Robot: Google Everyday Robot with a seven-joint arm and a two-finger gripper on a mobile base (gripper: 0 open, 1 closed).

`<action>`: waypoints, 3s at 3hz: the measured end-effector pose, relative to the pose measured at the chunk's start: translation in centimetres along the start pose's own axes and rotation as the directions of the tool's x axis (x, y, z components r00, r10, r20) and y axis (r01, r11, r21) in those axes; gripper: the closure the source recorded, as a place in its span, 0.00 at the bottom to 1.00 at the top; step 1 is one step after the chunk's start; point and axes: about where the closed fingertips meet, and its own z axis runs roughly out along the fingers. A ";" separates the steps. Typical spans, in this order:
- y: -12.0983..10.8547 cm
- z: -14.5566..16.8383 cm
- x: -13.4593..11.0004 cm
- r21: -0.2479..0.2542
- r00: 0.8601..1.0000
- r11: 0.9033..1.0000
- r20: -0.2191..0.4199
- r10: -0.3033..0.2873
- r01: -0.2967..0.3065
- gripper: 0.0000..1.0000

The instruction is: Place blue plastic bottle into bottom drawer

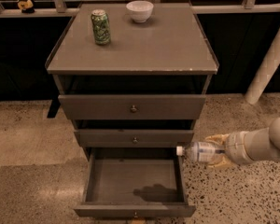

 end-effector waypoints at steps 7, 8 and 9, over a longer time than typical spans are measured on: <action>2.2 29.2 8.6 0.034 0.928 0.942 0.190 0.322 -0.334 1.00; 3.5 30.5 9.4 0.018 0.920 0.934 0.184 0.347 -0.356 1.00; 8.3 35.7 12.5 -0.020 0.897 0.904 0.121 0.426 -0.427 1.00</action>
Offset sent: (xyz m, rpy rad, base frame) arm 0.2057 0.0264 -0.0563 0.2345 -0.2176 -0.1594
